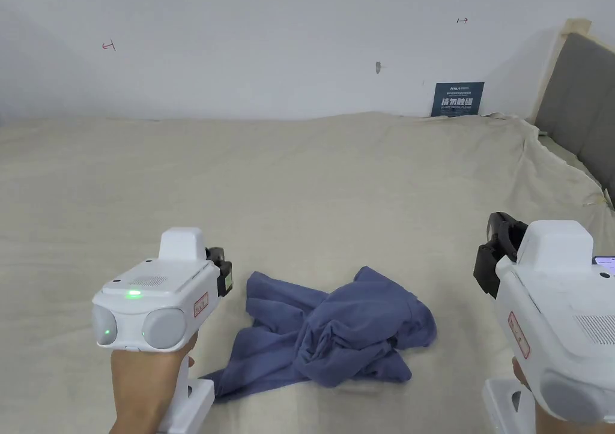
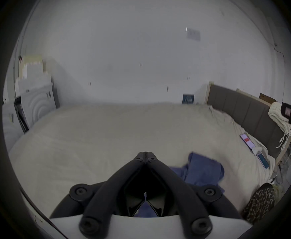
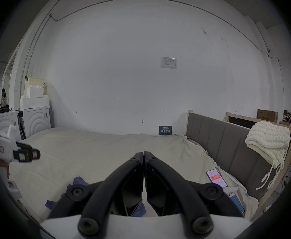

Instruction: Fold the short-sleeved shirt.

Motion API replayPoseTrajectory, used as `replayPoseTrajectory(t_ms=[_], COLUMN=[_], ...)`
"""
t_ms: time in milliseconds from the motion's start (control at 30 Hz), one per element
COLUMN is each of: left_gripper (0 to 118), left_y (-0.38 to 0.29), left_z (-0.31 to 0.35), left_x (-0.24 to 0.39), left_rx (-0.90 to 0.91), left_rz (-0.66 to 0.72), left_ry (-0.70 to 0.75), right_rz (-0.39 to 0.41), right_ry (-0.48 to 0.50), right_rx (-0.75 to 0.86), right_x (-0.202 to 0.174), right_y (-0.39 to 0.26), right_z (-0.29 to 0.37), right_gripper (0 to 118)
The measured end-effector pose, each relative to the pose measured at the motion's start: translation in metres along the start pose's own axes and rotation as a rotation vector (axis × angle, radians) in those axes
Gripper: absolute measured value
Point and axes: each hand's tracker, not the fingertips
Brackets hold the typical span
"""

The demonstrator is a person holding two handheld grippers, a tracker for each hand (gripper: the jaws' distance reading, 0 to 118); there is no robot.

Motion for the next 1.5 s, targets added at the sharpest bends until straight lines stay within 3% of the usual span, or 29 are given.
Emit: replayPoseTrajectory(t_ms=[300,400,433,467,500,567,633,867,967,1000,1033,1067,1100,1233,1500], left_gripper=[1,28,42,64,64,79,87,83,57,54,41,12,9,7,7], left_y=[-0.072,-0.093,-0.097,-0.102,-0.106,-0.111,-0.116,-0.126,-0.132,-0.138,-0.139,-0.136,-0.133,-0.131,-0.094], left_z=[-0.043,-0.052,-0.054,-0.052,-0.052,-0.056,-0.057,-0.069,-0.074,-0.081,-0.082,-0.081,-0.08,-0.079,-0.051], left_x=[-0.013,-0.019,-0.02,-0.021,-0.021,-0.022,-0.023,-0.014,-0.009,-0.009,-0.007,-0.005,-0.002,0.003,-0.02], left_rx=[-0.303,-0.386,-0.399,-0.396,-0.403,-0.438,-0.454,-0.524,-0.562,-0.56,-0.556,-0.553,-0.536,-0.533,-0.393], left_rz=[0.092,0.106,0.109,0.111,0.112,0.102,0.082,-0.006,-0.023,-0.025,-0.042,-0.049,-0.054,-0.077,0.039], left_ry=[-0.009,0.001,0.006,0.008,0.014,0.031,0.039,0.072,0.04,0.041,0.06,0.045,0.013,-0.018,-0.083], right_rz=[0.002,0.004,0.005,0.004,0.004,0.005,0.005,0.002,0.001,0.0,0.0,0.001,0.002,-0.011,-0.01], right_ry=[0.0,0.001,0.002,0.004,0.004,0.005,0.007,0.008,0.004,0.003,0.001,0.0,-0.002,-0.001,0.043], right_rx=[-0.034,-0.046,-0.05,-0.055,-0.059,-0.069,-0.077,-0.103,-0.113,-0.117,-0.121,-0.124,-0.128,-0.161,-0.346], right_x=[0.001,0.001,0.0,0.0,0.0,0.0,-0.001,0.0,0.002,0.002,0.003,0.003,0.004,0.007,0.009], right_y=[-0.012,-0.016,-0.017,-0.019,-0.02,-0.023,-0.026,-0.033,-0.036,-0.037,-0.037,-0.039,-0.041,-0.048,-0.077], right_z=[-0.004,-0.007,-0.007,-0.008,-0.009,-0.011,-0.013,-0.018,-0.02,-0.022,-0.023,-0.024,-0.026,-0.038,-0.105], right_gripper=[0,0,0,0,0,0,0,0,0,0,0,0,0,0,3])
